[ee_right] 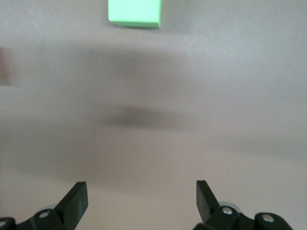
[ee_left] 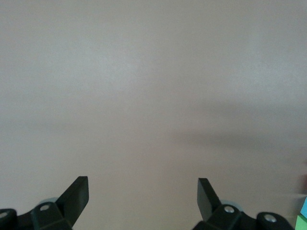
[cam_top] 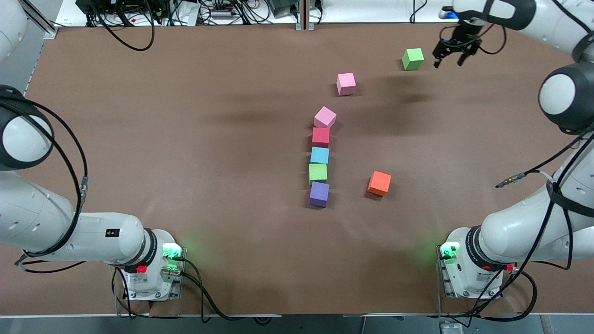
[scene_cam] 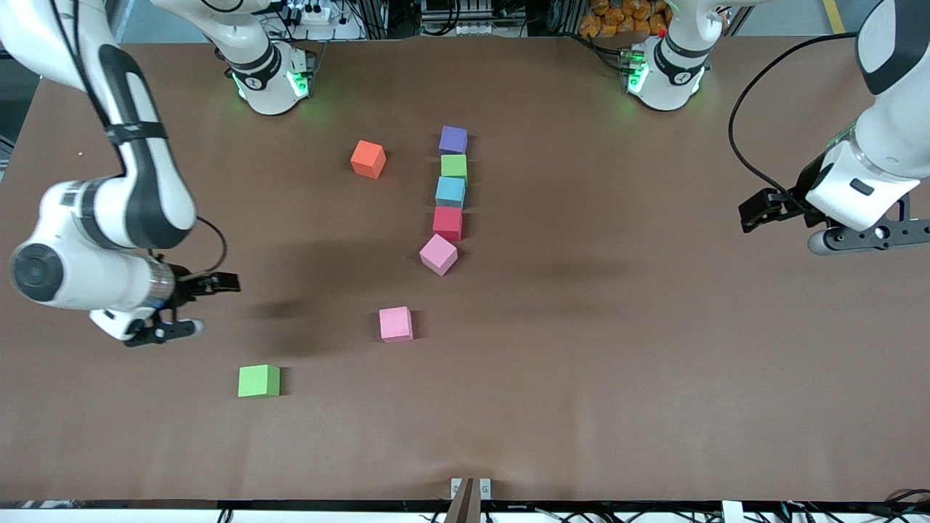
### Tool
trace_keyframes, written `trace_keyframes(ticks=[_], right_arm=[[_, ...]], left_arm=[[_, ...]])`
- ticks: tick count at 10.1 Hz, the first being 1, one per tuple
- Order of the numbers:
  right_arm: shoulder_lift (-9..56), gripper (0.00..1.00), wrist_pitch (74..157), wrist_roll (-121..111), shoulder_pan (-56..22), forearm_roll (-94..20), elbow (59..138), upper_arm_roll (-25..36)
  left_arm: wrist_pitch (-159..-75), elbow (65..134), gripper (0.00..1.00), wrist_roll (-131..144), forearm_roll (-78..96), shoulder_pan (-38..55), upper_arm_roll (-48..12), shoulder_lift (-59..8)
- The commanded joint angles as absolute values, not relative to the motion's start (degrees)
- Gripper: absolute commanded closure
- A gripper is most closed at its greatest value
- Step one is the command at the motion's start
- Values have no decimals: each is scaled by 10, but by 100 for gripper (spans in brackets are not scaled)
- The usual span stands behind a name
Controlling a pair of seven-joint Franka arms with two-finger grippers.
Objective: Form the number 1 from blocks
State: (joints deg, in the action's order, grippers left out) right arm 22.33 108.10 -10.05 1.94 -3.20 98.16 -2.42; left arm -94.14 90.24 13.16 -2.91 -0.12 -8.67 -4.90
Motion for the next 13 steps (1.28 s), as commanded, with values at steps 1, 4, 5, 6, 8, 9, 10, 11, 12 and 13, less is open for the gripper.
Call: trace_keyframes(ticks=[1,4,5,6,8,9,10,11,12,13], right_arm=[[101,0,1130,-93,34,-21,1128,-35],[14,0,1130,-82,27,-21,1199,-38],[-11,0,1129,-63,13,-21,1204,-40],[-27,0,1127,-41,4,-21,1185,-40],[-22,0,1045,0,4,-22,1070,-41],[-17,0,987,3,5,-26,1012,-40],[-17,0,936,1,7,-30,967,-39],[-17,0,887,0,7,-31,922,-39],[-17,0,844,-1,5,-32,880,-40],[-17,0,814,-1,4,-32,852,-41]], left_arm=[[-934,914,0,125,-25,2,-80,-33],[-934,914,0,123,-25,2,-80,-33],[-934,914,0,123,-25,1,-80,-33],[-934,914,0,123,-25,-1,-80,-33],[-934,914,0,123,-25,-1,-80,-32],[-934,913,0,123,-25,-1,-80,-31],[-934,913,0,123,-25,-1,-79,-26],[-933,913,0,123,-25,-1,-79,-25],[-931,911,0,127,-25,0,-78,-24],[-930,911,0,135,-25,2,-78,-22]])
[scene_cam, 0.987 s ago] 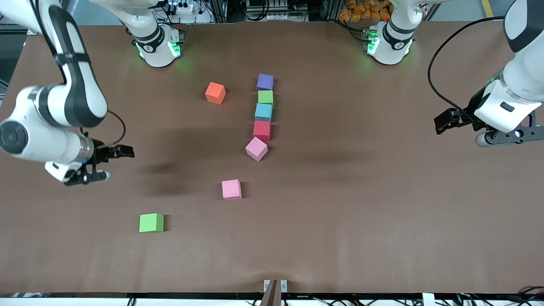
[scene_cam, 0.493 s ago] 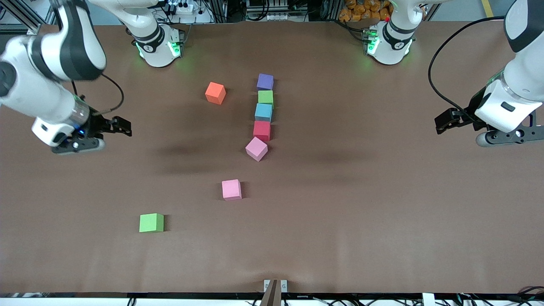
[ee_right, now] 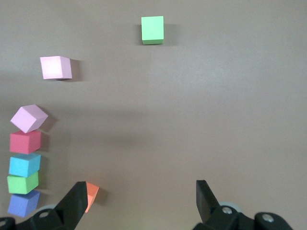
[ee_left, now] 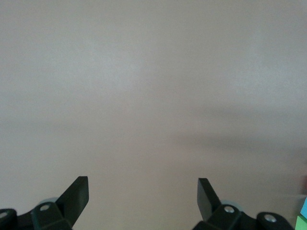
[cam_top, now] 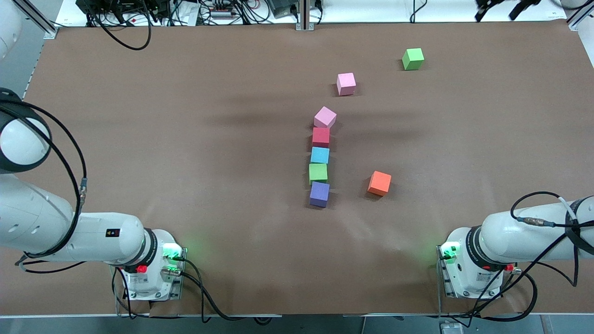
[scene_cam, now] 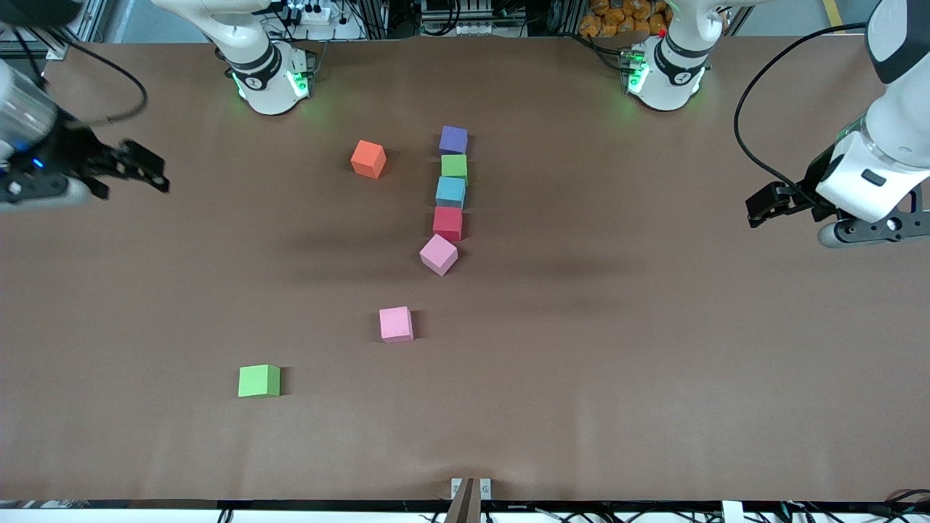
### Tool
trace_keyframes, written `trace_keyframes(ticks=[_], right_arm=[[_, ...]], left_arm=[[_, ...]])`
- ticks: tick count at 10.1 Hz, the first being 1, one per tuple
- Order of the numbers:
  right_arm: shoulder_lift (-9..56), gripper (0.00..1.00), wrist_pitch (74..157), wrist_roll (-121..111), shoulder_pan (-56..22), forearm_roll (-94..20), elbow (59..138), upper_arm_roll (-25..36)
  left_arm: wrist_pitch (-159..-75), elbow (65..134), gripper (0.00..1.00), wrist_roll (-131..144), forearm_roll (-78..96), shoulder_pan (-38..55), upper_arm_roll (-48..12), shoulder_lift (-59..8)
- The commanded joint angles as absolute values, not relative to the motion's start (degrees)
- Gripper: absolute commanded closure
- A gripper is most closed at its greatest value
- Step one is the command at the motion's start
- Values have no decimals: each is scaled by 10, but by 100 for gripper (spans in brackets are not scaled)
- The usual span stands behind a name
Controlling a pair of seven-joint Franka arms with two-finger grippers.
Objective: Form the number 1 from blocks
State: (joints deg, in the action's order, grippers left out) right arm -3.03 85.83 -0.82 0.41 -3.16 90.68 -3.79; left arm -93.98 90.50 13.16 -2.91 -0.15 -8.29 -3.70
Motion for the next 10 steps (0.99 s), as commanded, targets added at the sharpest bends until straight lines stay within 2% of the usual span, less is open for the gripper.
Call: trace_keyframes(ticks=[1,6,8,10], right_arm=[[-17,0,797,-1,2,-32,842,-41],[-17,0,796,-5,4,-30,842,-40],[-17,0,796,-6,6,-30,843,-39],[-15,0,802,-5,10,-28,845,-38]], left_arm=[[-930,911,0,141,-23,2,-78,-17],[-889,896,0,186,-2,8,-81,-6],[-879,897,0,180,41,34,-39,14],[-876,896,0,171,43,38,-29,14]])
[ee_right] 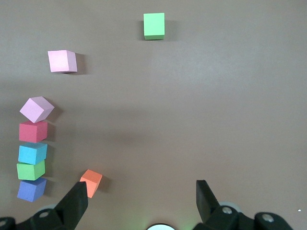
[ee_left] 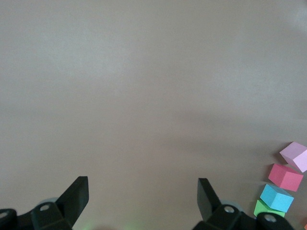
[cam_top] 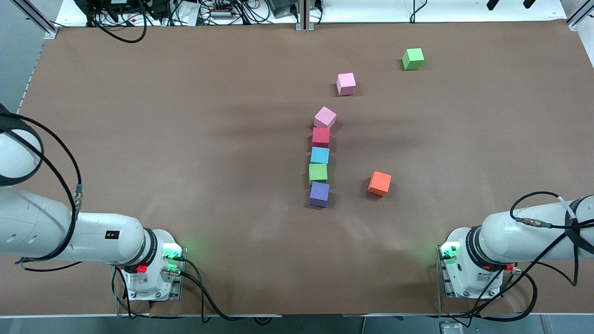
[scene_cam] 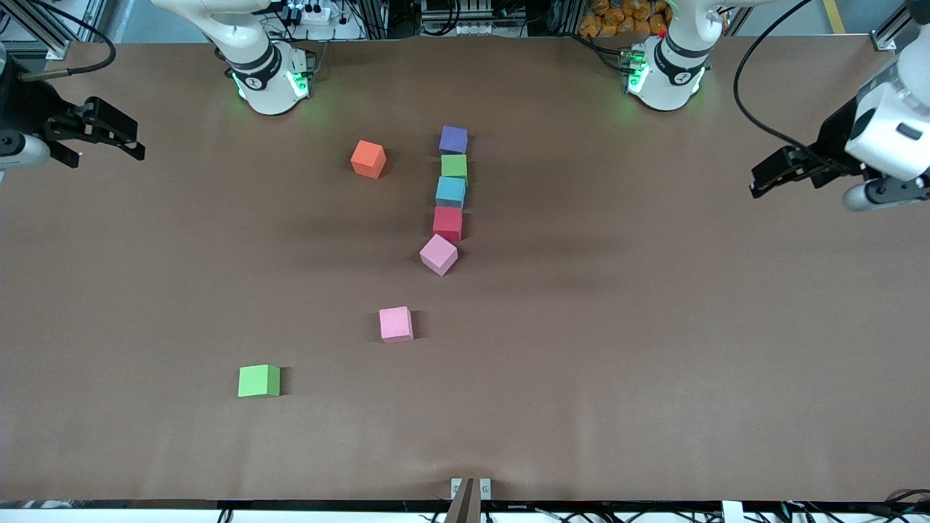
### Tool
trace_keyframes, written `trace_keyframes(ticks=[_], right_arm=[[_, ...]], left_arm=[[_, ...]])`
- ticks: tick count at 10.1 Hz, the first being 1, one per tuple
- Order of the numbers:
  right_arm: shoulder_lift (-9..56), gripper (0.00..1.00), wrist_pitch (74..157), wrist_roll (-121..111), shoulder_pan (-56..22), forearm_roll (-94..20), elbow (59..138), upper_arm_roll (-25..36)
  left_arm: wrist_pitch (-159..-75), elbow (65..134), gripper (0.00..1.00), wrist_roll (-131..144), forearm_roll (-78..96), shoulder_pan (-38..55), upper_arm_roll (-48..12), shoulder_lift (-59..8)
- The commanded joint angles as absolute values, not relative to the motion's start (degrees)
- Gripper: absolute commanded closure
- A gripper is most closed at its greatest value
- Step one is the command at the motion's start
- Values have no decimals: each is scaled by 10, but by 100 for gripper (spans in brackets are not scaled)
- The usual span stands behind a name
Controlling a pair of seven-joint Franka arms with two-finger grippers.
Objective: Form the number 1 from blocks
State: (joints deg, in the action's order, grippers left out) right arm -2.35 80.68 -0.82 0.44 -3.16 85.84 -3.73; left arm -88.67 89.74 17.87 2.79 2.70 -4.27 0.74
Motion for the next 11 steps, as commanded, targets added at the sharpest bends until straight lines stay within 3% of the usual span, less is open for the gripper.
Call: trace_keyframes(ticks=[1,11], right_arm=[[-12,0,802,-6,11,-26,846,-38],[-11,0,801,-6,11,-24,848,-37]], left_arm=[[-876,895,0,170,39,38,-29,12],[-876,880,0,97,-8,38,-41,8]])
